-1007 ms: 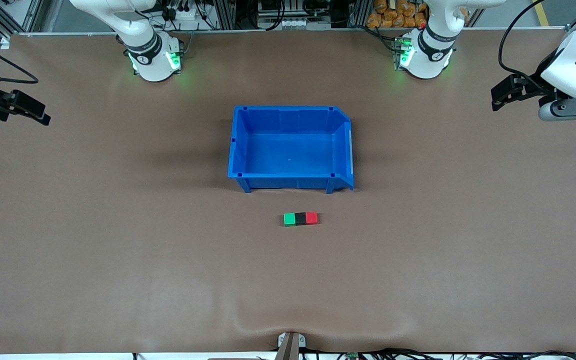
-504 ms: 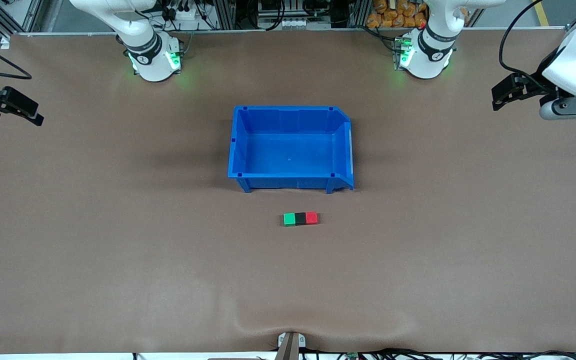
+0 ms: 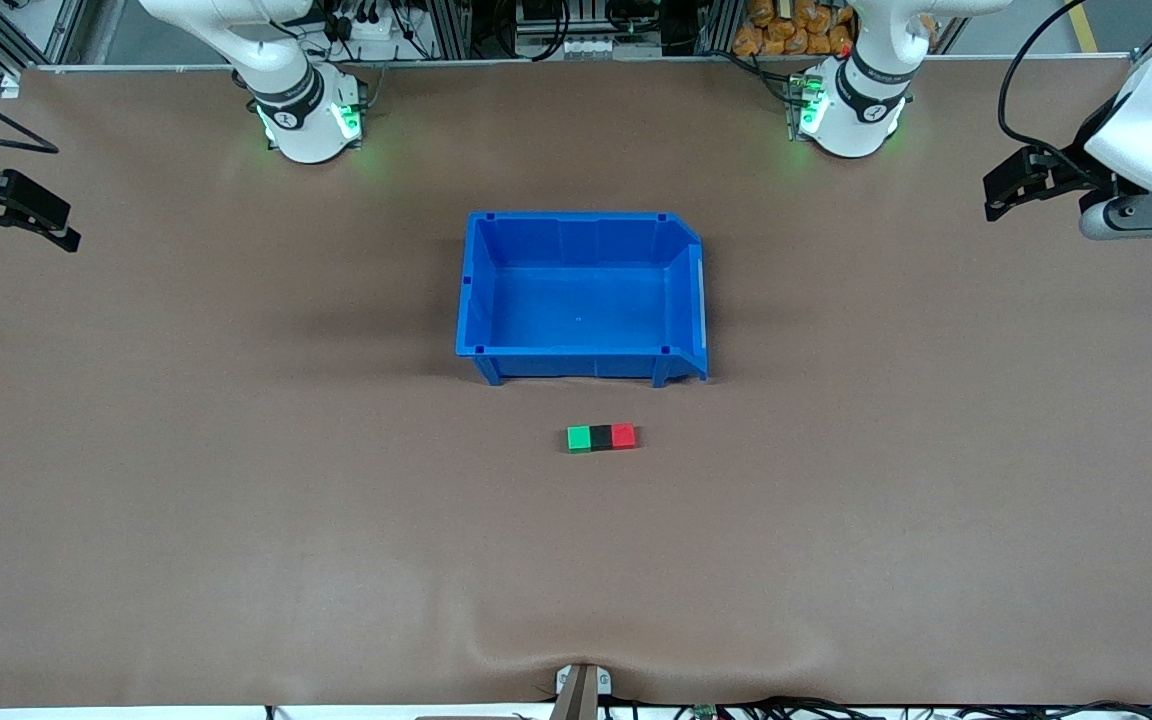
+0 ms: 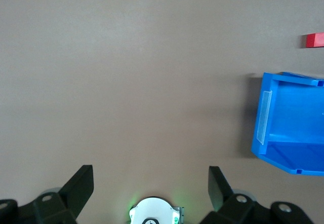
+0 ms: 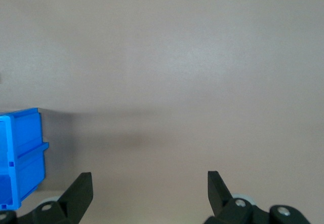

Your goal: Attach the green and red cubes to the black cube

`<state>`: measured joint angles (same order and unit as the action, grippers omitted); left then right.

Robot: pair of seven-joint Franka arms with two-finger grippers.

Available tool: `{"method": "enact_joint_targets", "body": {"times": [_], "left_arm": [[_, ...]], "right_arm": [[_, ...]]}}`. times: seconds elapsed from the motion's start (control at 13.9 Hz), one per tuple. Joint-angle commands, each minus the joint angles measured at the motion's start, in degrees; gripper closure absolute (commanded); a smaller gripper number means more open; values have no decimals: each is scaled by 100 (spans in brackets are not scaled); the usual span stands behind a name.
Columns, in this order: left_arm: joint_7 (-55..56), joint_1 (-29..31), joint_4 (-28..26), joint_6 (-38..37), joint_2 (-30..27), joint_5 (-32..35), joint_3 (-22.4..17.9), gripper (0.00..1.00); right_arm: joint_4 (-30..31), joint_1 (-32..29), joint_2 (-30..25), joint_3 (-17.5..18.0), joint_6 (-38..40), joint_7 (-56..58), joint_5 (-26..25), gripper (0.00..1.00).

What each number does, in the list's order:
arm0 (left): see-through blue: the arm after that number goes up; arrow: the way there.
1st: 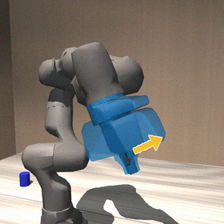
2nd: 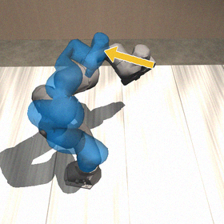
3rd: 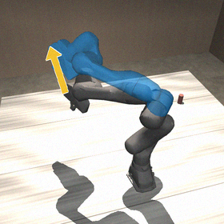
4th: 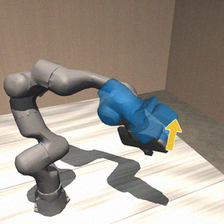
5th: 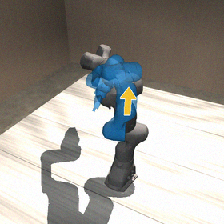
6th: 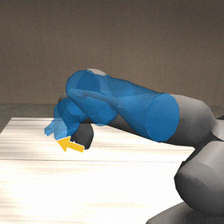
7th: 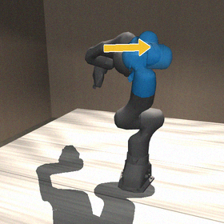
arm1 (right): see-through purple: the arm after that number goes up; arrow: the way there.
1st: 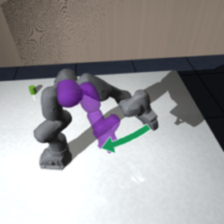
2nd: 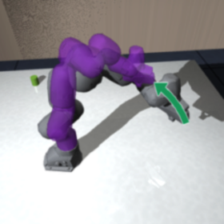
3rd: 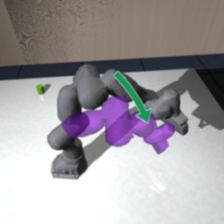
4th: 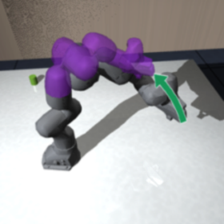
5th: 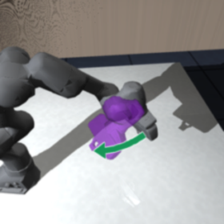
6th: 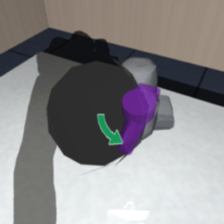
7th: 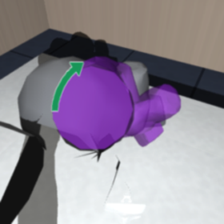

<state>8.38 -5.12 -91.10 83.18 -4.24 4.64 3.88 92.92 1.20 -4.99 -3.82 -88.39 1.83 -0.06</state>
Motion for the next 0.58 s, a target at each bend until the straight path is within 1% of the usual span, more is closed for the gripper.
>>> {"method": "enact_joint_targets", "body": {"times": [0.0,0.5], "left_arm": [[15,-7,136,-56,47,37,8,0],[15,2,136,-56,55,37,8,0]], "right_arm": [[-125,-49,69,22,15,90,-108,0],[-187,-67,139,-5,33,90,-108,0]]}}
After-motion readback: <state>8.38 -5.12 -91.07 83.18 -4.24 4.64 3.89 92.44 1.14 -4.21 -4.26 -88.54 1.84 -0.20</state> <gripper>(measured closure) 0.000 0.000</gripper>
